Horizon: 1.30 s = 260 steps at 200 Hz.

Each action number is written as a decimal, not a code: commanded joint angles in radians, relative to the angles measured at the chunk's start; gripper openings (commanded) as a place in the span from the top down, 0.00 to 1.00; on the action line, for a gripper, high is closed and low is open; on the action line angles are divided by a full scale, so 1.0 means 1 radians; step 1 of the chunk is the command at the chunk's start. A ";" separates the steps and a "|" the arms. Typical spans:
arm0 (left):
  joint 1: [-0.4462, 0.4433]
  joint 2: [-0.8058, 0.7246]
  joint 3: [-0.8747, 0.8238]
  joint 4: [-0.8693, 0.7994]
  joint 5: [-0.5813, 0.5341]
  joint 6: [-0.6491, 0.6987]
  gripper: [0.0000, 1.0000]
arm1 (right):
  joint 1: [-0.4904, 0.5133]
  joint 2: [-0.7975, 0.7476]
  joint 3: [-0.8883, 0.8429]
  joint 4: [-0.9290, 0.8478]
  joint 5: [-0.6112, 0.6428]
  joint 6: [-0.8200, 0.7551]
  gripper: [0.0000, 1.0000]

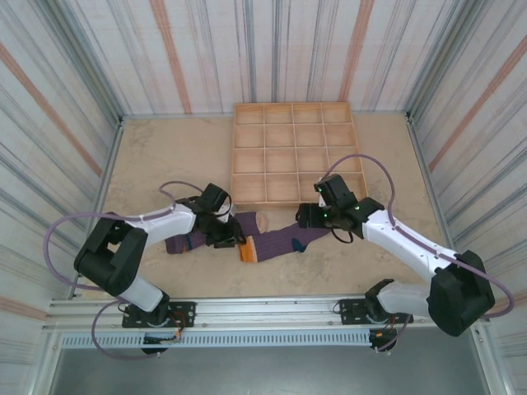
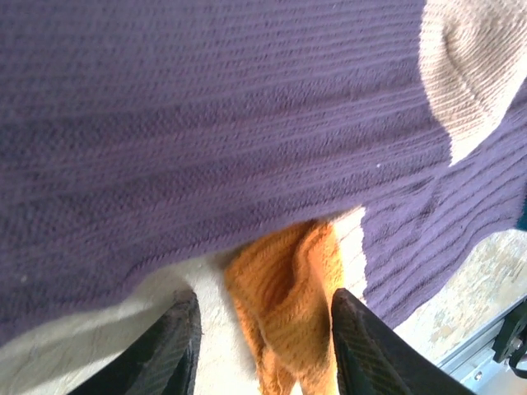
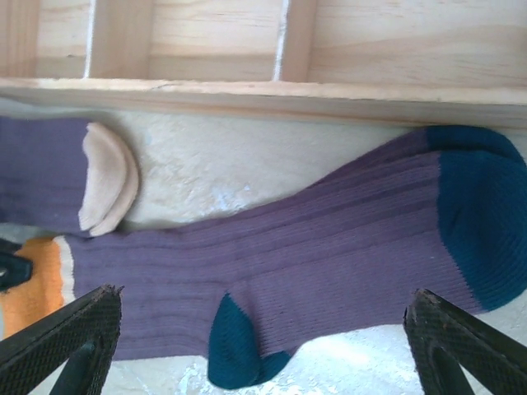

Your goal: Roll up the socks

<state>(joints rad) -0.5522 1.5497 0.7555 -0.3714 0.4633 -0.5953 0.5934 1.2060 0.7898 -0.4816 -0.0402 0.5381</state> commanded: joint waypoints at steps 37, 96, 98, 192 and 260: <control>-0.009 0.041 0.019 0.036 -0.012 0.022 0.67 | 0.129 -0.044 -0.001 -0.091 0.194 0.071 0.01; -0.068 0.004 0.018 0.015 -0.084 -0.059 0.89 | 0.239 -0.065 -0.019 -0.080 0.179 0.079 0.00; -0.072 0.002 0.020 0.013 -0.087 -0.062 0.89 | 0.244 -0.064 -0.017 -0.081 0.180 0.079 0.00; -0.213 -0.032 0.101 -0.078 -0.098 -0.414 1.00 | 0.532 -0.100 -0.097 -0.069 0.291 0.071 0.37; -0.248 -0.007 0.108 -0.047 -0.059 -0.566 1.00 | 0.721 -0.026 -0.081 0.040 0.358 0.103 0.50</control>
<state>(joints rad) -0.7853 1.5463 0.8440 -0.4068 0.3893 -1.0821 1.2613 1.1221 0.6861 -0.4770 0.2516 0.6029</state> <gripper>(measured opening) 0.075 0.499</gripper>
